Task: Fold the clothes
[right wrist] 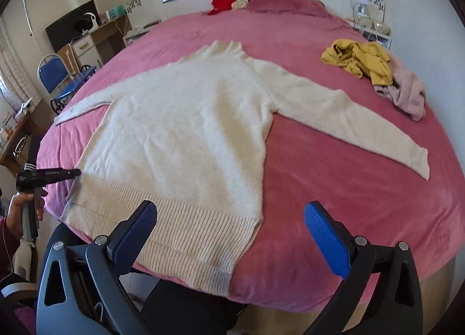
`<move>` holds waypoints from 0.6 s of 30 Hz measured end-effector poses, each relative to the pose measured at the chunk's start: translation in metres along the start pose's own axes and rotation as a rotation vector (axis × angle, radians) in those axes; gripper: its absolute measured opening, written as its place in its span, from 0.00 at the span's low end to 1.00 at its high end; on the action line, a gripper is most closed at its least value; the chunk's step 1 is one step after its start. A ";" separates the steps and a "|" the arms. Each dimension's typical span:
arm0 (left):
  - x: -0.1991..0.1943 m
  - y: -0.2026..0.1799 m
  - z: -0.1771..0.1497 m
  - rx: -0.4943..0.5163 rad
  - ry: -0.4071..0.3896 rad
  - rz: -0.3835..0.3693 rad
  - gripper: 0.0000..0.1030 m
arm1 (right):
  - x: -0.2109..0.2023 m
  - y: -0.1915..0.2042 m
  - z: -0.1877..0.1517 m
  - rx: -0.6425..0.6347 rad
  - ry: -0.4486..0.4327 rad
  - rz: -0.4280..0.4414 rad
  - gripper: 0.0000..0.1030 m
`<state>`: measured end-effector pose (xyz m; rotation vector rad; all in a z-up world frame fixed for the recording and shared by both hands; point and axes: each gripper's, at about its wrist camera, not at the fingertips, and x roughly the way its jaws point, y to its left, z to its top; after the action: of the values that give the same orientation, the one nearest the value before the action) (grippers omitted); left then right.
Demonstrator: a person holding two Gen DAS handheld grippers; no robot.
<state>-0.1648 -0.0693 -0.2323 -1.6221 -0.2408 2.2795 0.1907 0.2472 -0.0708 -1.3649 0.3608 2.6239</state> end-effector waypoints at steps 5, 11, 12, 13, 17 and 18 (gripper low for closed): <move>0.017 -0.005 0.011 0.042 0.031 0.054 0.26 | 0.015 -0.005 -0.007 0.082 0.102 0.074 1.00; 0.019 -0.004 0.013 0.073 0.037 0.041 0.26 | 0.018 -0.006 -0.011 0.088 0.129 0.030 0.86; 0.019 -0.005 0.014 0.081 0.037 0.035 0.26 | 0.020 -0.007 -0.011 0.090 0.133 0.004 0.83; 0.020 -0.006 0.013 0.090 0.037 0.027 0.25 | 0.022 -0.010 -0.012 0.103 0.139 -0.002 0.83; 0.018 -0.007 0.009 0.102 0.025 0.005 0.12 | 0.033 -0.025 -0.016 0.181 0.168 -0.009 0.83; 0.017 -0.004 0.008 0.092 0.020 0.006 0.08 | 0.036 -0.028 -0.018 0.198 0.179 -0.013 0.83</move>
<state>-0.1764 -0.0588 -0.2429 -1.6010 -0.1249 2.2424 0.1915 0.2703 -0.1138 -1.5295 0.6152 2.3864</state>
